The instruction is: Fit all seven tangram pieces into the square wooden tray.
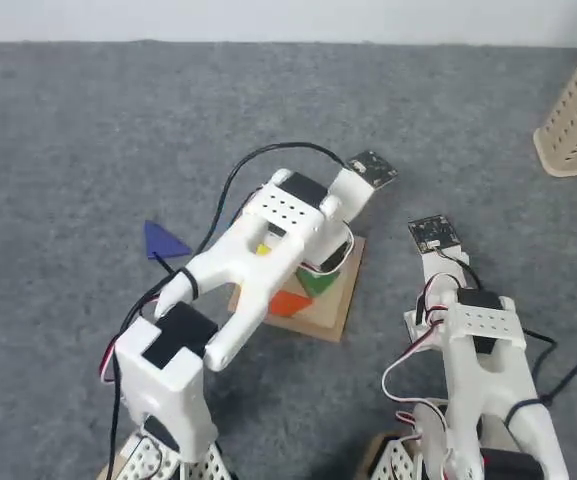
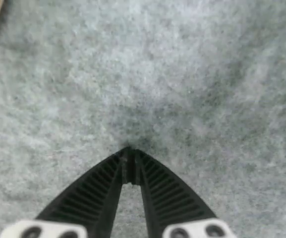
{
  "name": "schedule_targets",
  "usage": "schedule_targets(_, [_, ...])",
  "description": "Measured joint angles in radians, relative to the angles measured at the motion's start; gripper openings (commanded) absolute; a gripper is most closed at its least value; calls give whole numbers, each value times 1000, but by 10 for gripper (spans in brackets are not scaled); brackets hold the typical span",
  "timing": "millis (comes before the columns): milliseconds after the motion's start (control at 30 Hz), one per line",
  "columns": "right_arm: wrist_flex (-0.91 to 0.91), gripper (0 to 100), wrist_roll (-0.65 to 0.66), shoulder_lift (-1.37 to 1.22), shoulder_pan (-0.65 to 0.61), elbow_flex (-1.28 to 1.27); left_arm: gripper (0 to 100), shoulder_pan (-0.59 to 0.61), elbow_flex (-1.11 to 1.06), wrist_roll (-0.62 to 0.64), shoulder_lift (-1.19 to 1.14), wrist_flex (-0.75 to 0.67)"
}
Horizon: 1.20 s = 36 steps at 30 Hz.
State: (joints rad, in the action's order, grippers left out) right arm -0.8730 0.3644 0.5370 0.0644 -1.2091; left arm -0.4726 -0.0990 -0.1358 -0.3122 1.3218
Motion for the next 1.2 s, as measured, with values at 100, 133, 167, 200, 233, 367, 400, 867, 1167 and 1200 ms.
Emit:
schedule_targets(100, [0, 7, 0, 0, 0, 0, 79, -2, 0, -5, 0, 0])
schedule_targets(133, [0, 7, 0, 0, 0, 0, 79, -2, 0, -5, 0, 0])
schedule_targets(167, [0, 7, 0, 0, 0, 0, 79, -2, 0, -5, 0, -2])
schedule_targets(200, [0, 7, 0, 0, 0, 0, 79, -2, 0, -5, 0, -3])
schedule_targets(233, [0, 7, 0, 0, 0, 0, 79, -2, 0, -8, 0, -11])
schedule_targets(367, [0, 7, 0, 0, 0, 0, 80, -2, 3, -8, -12, -72])
schedule_targets(400, [0, 7, 0, 0, 0, 0, 80, -2, 5, -8, -21, -86])
schedule_targets(867, [0, 7, 0, 0, 0, 0, 80, -20, 21, -3, -114, -118])
schedule_targets(1167, [0, 7, 0, 0, 0, 0, 80, -11, 23, -18, -107, -57])
schedule_targets(1200, [0, 7, 0, 0, 0, 0, 80, -9, 23, -21, -101, -54])
